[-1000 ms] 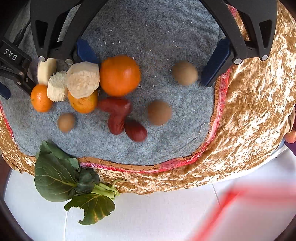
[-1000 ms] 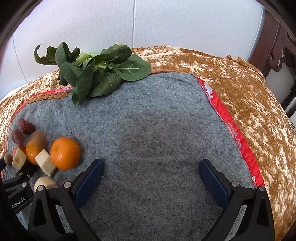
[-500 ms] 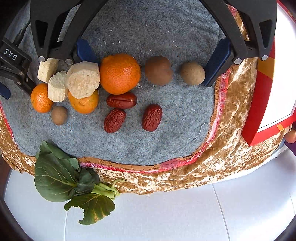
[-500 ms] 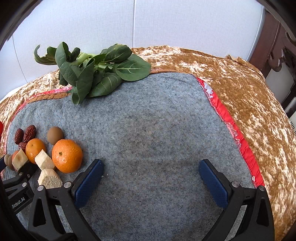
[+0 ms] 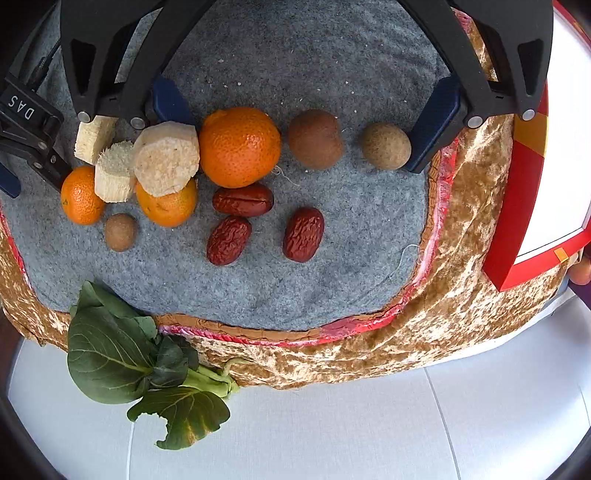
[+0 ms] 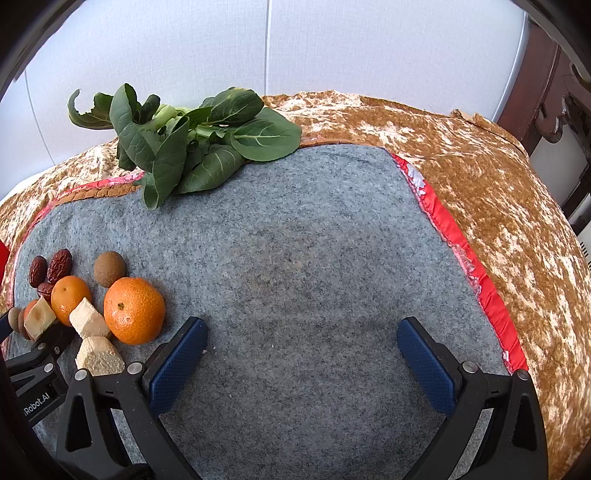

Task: Organize fruits

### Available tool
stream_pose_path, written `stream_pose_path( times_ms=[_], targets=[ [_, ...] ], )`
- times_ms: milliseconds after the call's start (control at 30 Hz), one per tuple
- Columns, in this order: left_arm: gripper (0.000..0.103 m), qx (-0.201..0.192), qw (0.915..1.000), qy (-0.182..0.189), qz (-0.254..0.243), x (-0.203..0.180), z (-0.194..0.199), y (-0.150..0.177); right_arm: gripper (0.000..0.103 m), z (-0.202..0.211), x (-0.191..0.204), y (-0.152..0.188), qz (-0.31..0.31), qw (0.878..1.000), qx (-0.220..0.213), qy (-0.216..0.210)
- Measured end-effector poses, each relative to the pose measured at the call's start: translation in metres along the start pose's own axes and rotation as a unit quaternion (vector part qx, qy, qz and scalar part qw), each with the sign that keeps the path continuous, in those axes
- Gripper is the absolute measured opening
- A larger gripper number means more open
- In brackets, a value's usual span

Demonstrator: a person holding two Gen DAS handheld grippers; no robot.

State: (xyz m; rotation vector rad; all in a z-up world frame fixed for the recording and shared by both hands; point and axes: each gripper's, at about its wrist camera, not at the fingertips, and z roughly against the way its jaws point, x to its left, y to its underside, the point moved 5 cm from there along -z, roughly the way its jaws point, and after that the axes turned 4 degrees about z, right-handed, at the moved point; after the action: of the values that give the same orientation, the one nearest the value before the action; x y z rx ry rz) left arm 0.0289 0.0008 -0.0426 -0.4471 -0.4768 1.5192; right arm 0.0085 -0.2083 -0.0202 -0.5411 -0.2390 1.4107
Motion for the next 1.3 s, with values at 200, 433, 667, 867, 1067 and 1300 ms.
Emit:
stream_pose_path(
  times_ms=[200,433,667,867,1067,1300],
  targets=[
    [0.103,-0.003,1.0000,-0.003,-0.001,-0.002,0.000,0.003,0.102,0.003,0.000,0.001,0.000,1.000,-0.004,0.001],
    [0.103,0.036,0.9984,0.023,-0.038,0.002,0.015,-0.003,0.102,0.008,0.002,-0.007,0.010,1.000,0.028,-0.004],
    [0.103,-0.026,0.9932,-0.003,-0.113,0.031,0.070,0.000,0.102,0.049,0.020,-0.027,0.022,0.991,0.051,-0.121],
    [0.103,-0.008,0.9916,0.002,-0.129,0.052,0.075,0.016,0.101,0.078,0.058,-0.020,0.022,0.964,0.104,-0.243],
    [0.103,0.006,0.9906,0.040,-0.131,0.042,0.074,0.017,0.100,0.088,0.083,-0.016,0.030,0.958,0.113,-0.262],
    [0.100,0.030,0.9884,0.073,-0.129,0.023,0.064,0.019,0.093,0.063,0.080,-0.012,-0.005,0.950,0.151,-0.273]
  ],
)
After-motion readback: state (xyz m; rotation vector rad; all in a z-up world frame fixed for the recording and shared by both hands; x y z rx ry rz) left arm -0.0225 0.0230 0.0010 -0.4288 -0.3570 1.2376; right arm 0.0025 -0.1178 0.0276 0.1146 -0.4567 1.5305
